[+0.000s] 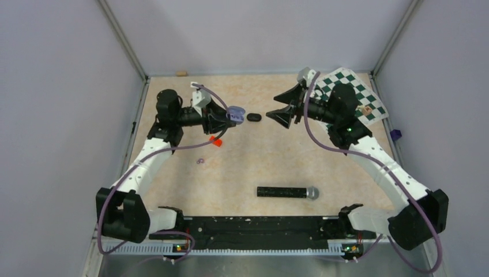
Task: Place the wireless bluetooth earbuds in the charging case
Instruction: Pick up the earbud from the center of the board.
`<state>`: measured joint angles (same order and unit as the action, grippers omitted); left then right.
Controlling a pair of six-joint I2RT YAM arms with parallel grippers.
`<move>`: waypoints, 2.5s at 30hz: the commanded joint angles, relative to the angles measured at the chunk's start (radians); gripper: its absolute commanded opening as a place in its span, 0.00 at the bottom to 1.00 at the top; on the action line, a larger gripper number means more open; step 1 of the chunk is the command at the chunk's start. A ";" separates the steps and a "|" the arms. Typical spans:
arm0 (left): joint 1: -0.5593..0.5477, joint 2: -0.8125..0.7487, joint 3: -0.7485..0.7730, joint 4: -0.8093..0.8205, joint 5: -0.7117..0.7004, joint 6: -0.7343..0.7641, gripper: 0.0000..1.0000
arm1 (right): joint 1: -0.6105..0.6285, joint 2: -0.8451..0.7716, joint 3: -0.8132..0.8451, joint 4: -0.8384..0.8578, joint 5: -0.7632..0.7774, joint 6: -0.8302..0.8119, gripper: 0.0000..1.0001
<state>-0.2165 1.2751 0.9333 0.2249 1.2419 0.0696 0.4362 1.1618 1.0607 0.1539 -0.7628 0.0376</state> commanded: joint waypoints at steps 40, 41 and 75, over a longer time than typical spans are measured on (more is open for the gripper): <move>0.761 -0.261 -0.175 0.349 0.016 -0.454 0.00 | 0.521 1.211 0.812 -0.380 0.225 -0.092 0.60; 0.760 -0.262 -0.177 0.352 0.015 -0.455 0.00 | 0.523 1.227 0.832 -0.394 0.228 -0.092 0.60; 0.761 -0.220 -0.203 0.423 0.020 -0.493 0.00 | 0.571 1.258 0.924 -0.513 0.344 -0.163 0.18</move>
<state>0.5373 1.0523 0.7387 0.5842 1.2633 -0.4046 0.9932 2.4489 1.9694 -0.2974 -0.4633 -0.1043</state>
